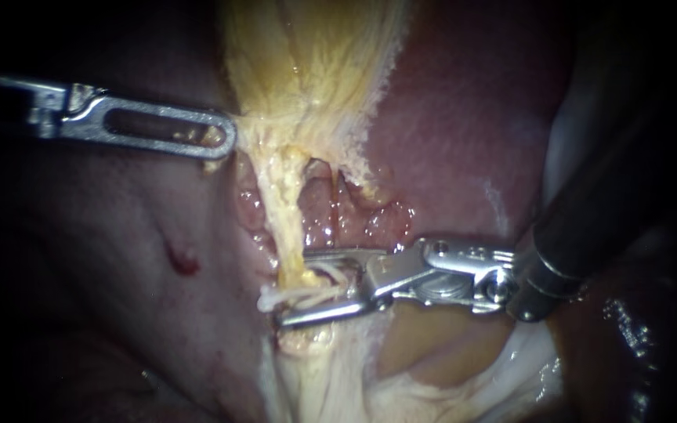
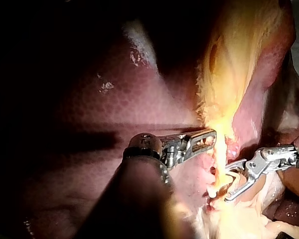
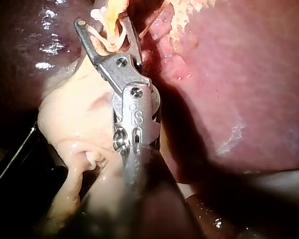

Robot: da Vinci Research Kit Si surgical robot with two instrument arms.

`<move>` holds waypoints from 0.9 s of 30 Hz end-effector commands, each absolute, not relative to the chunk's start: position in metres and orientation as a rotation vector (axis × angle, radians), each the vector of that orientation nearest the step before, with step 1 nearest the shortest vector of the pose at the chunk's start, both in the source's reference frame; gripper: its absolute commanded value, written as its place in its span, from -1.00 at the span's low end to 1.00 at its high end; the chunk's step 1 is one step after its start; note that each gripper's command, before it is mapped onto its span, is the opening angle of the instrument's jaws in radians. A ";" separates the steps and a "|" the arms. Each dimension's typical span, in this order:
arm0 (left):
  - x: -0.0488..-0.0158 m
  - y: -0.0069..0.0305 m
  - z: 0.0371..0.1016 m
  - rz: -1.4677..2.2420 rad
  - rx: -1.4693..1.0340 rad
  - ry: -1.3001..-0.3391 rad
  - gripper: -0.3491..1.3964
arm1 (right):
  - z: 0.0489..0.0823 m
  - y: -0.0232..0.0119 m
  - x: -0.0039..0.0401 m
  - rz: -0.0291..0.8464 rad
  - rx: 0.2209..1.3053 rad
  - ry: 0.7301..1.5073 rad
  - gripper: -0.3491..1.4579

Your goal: Clipping second clip left tube

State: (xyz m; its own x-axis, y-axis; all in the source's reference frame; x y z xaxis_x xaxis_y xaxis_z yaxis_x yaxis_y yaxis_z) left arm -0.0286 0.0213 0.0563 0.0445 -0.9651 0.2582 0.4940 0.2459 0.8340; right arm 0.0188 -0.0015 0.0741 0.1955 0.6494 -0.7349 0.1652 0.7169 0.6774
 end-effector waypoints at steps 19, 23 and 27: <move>-0.0286 0.0213 0.0563 -1.234 0.629 -0.953 -1.00 | 0.0733 -0.0023 0.0224 0.335 0.811 1.401 -0.06; -0.0286 0.0213 0.0563 -1.234 0.629 -0.953 -1.00 | 0.0736 -0.0026 0.0230 0.326 0.831 1.415 -0.06; -0.0286 0.0213 0.0563 -1.234 0.629 -0.953 -1.00 | 0.0738 -0.0031 0.0233 0.310 0.877 1.437 -0.06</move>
State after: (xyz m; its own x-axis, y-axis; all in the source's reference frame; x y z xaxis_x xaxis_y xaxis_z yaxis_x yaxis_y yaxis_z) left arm -0.0286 0.0213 0.0563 0.0447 -0.9649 0.2587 0.4939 0.2464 0.8339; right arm 0.0233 -0.0032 0.0738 0.1580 0.6742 -0.7215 0.3203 0.6562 0.6833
